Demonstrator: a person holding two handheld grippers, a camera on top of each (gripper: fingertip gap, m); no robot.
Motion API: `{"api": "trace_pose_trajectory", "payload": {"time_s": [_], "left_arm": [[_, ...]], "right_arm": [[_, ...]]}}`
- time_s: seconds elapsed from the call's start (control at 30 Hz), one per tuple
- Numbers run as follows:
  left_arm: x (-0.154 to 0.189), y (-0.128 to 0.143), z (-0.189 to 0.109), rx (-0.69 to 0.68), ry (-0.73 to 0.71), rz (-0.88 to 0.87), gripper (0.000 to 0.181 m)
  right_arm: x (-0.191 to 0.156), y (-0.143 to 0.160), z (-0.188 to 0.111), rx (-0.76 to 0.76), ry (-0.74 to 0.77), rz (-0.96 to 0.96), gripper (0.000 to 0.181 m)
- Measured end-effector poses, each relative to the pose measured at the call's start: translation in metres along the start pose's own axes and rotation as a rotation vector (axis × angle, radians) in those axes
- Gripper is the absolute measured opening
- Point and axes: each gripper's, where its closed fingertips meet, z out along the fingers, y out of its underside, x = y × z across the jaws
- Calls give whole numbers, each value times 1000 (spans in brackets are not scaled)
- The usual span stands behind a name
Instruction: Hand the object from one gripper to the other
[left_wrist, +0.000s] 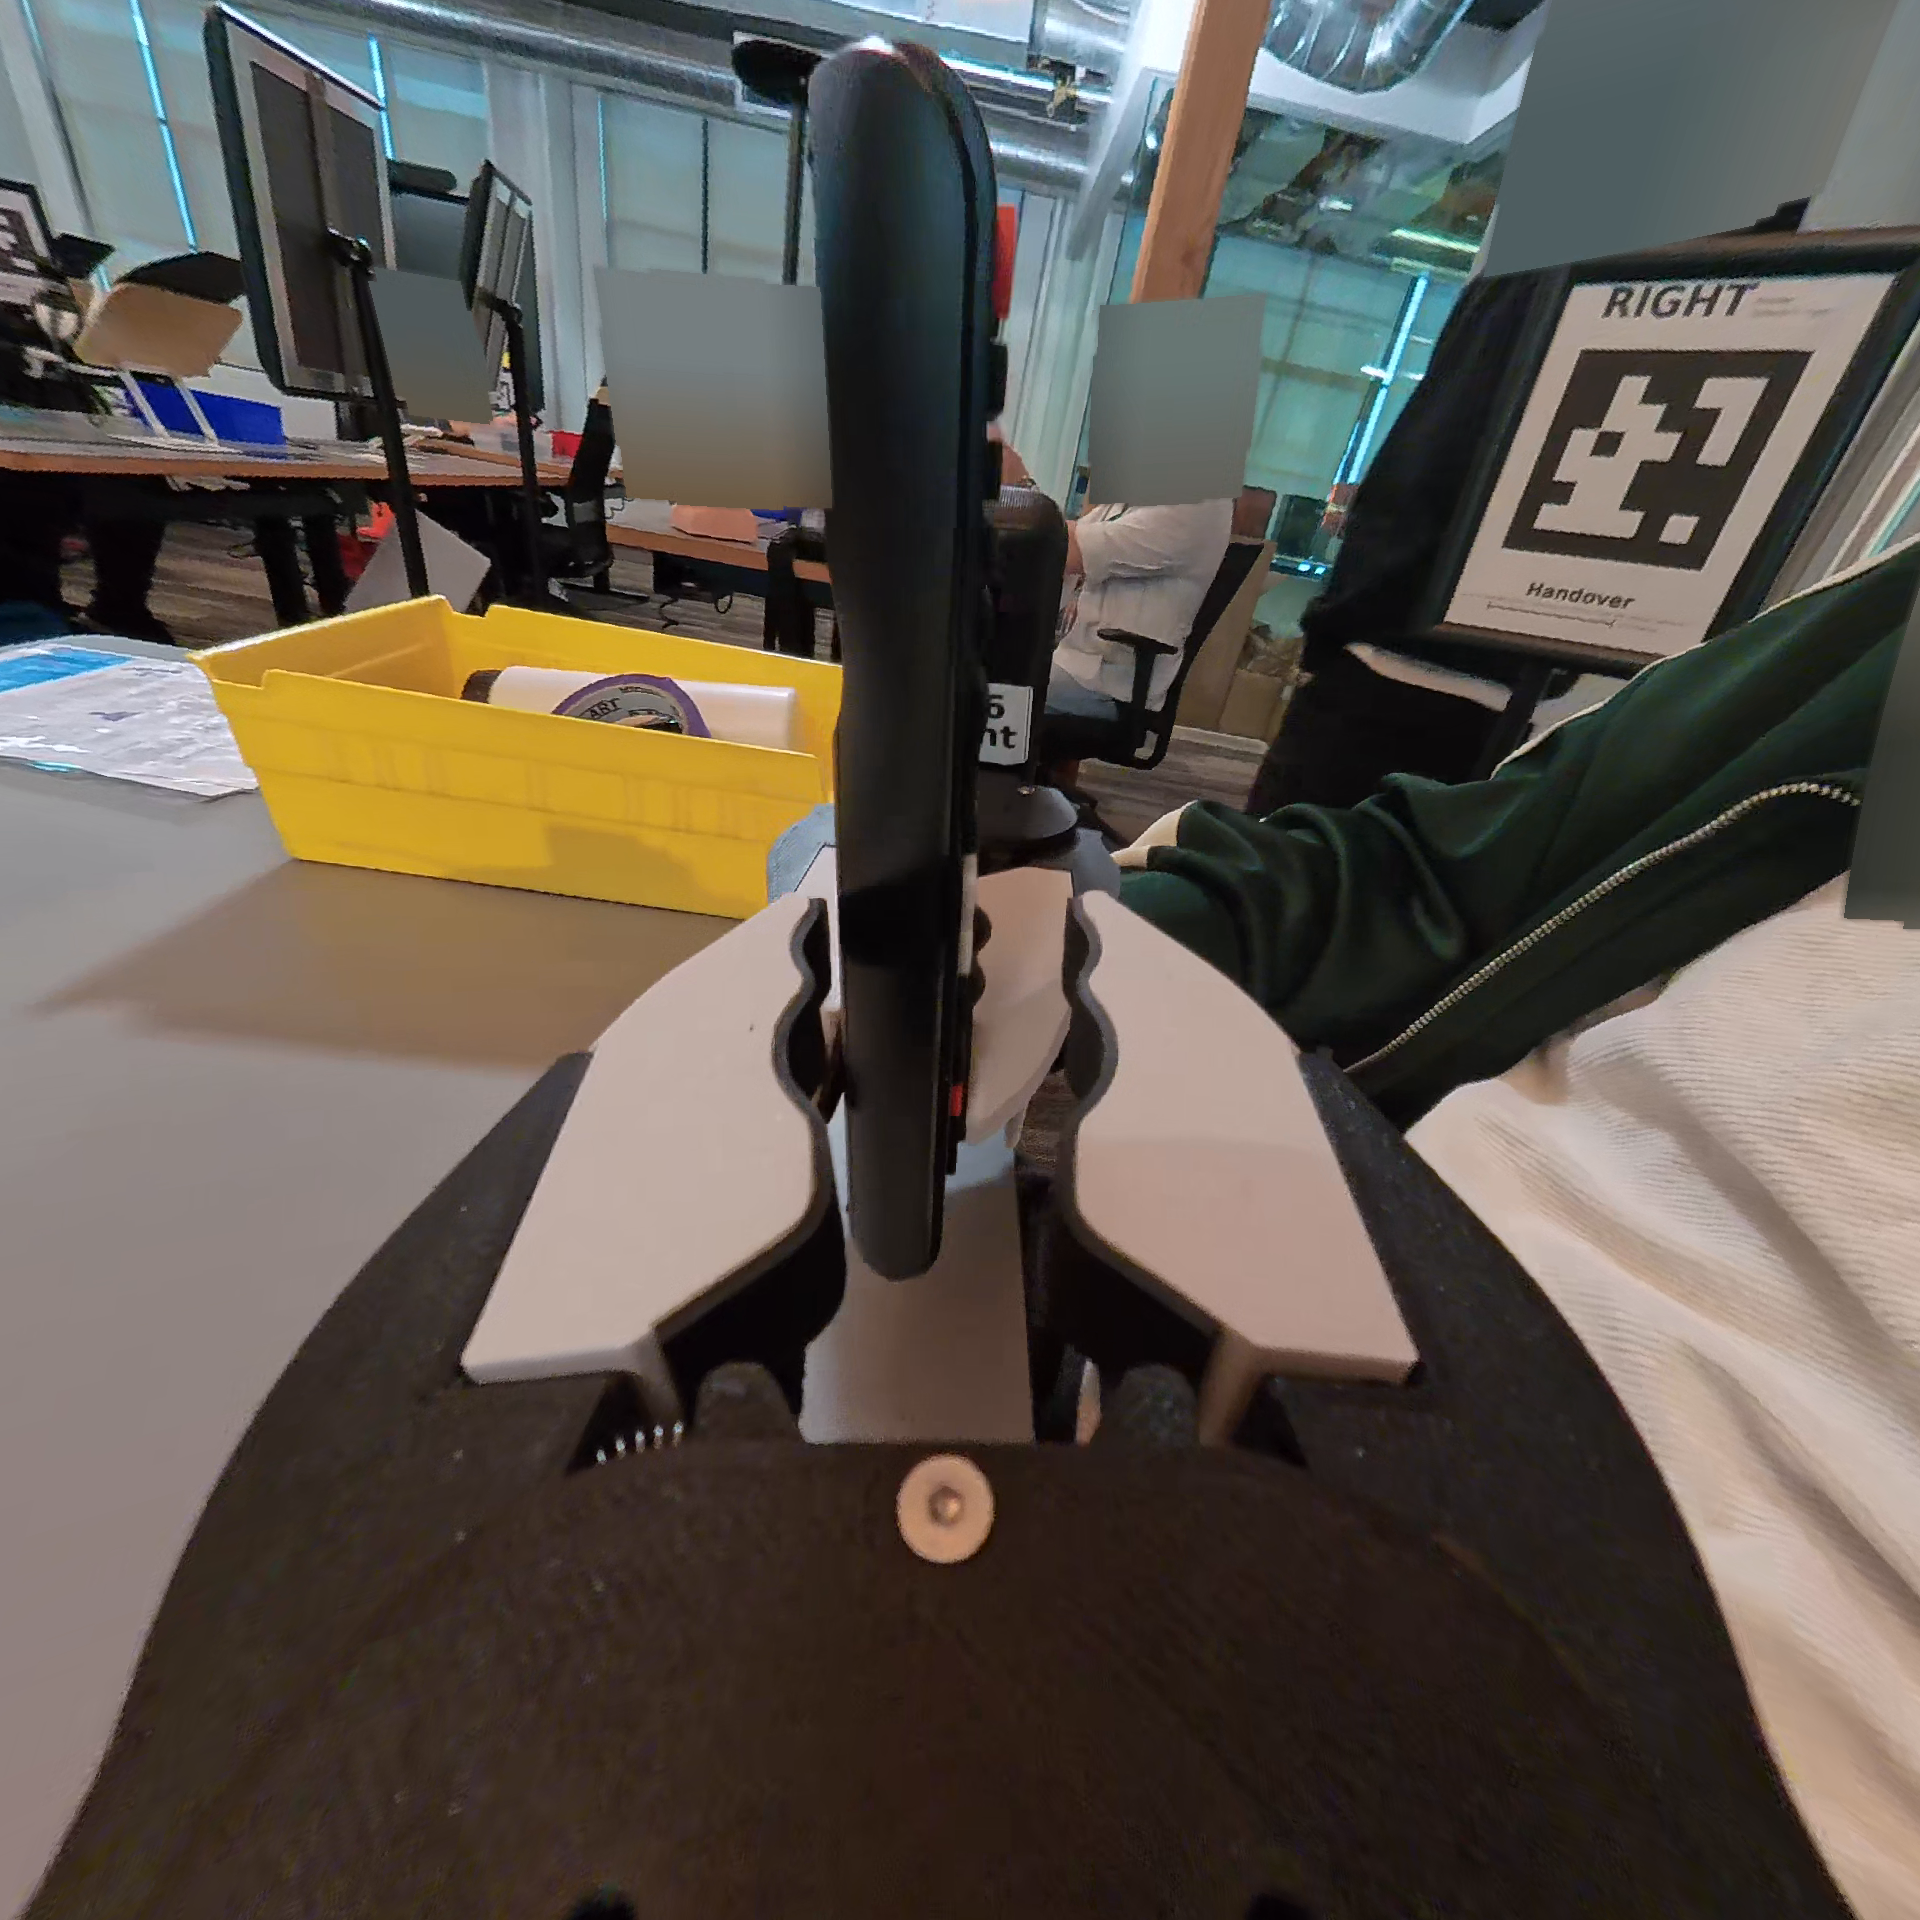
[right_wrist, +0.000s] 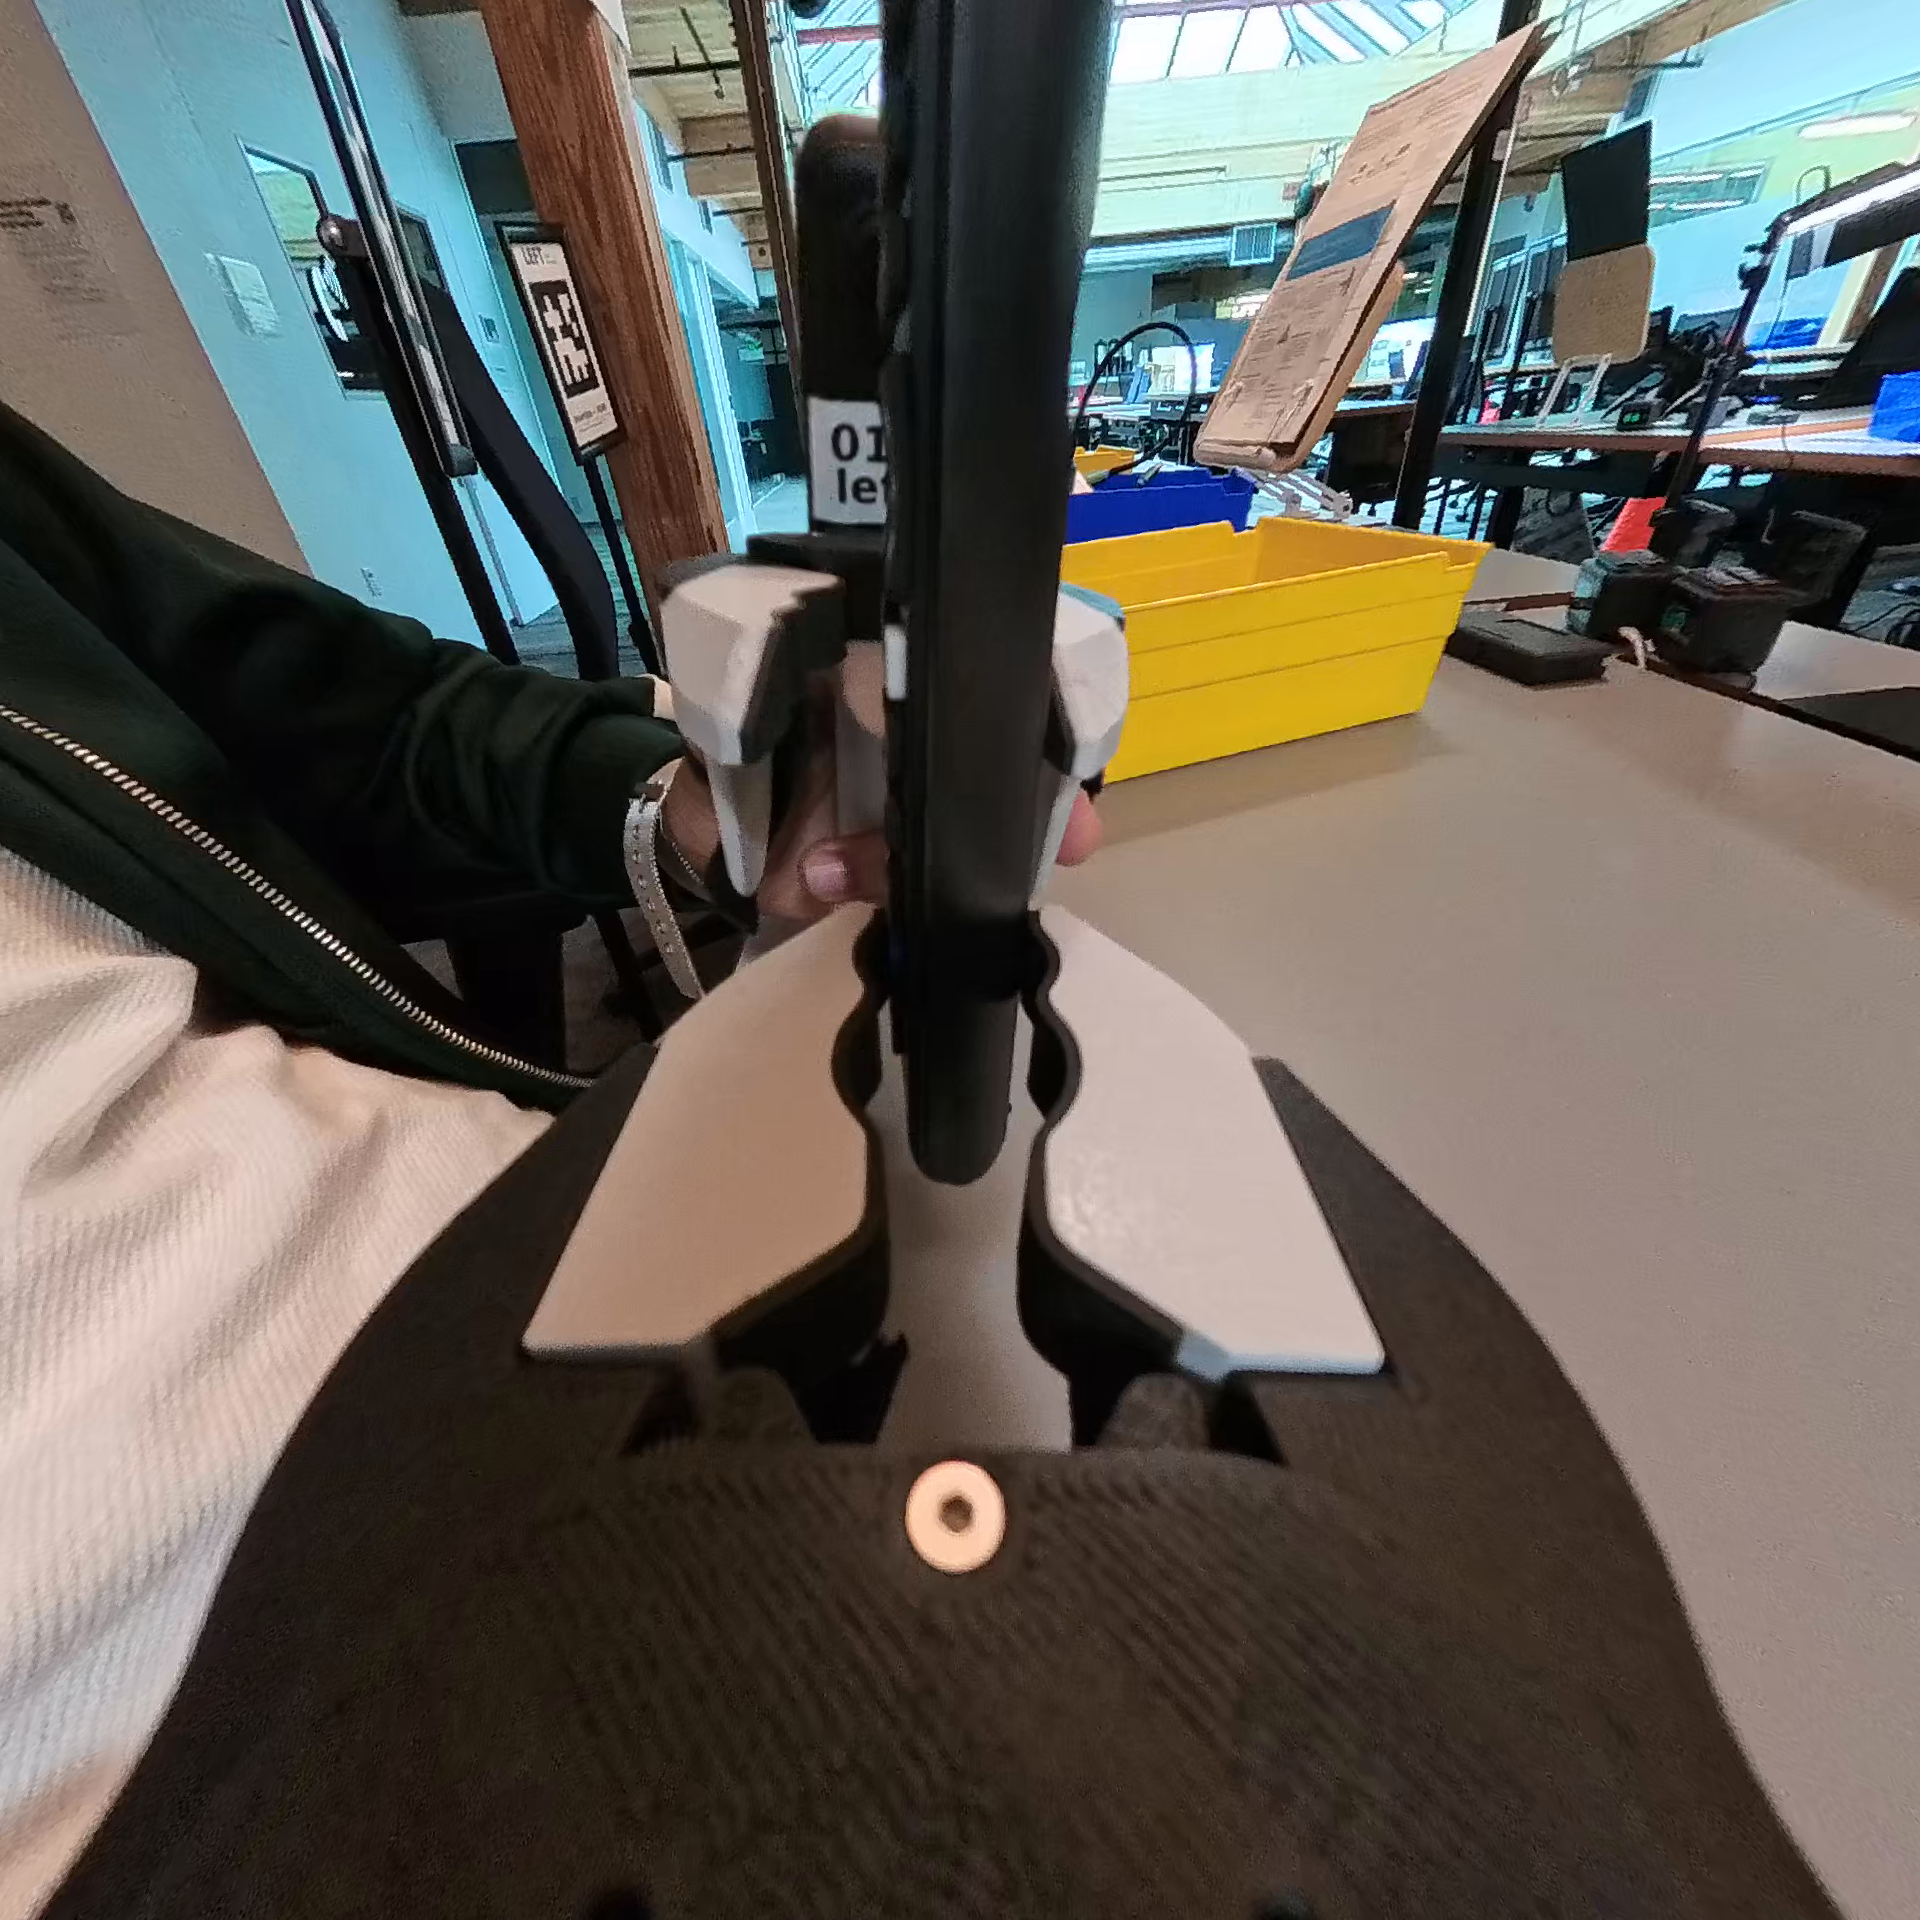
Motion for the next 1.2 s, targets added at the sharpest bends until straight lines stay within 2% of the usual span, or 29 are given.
{"api": "trace_pose_trajectory", "payload": {"time_s": [0.3,0.57,0.7,0.8,0.87,0.97,1.2], "left_arm": [[-5,3,0,-8,-22,-5,26],[-9,4,-1,-19,-39,-10,25],[-12,8,-1,-48,-69,20,25],[-14,8,-2,-40,-77,24,25],[-16,9,-3,-30,-81,18,25],[-18,15,-2,-34,-70,-10,25],[-16,35,8,-78,-52,-21,24]], "right_arm": [[-3,5,5,-18,-5,-3,24],[-1,5,6,-6,-5,16,26],[17,0,-2,38,81,39,67],[35,-11,-17,105,153,60,82],[37,-27,-28,196,157,82,75],[27,-54,-40,353,123,87,75],[13,-56,-30,279,164,-31,56]]}}
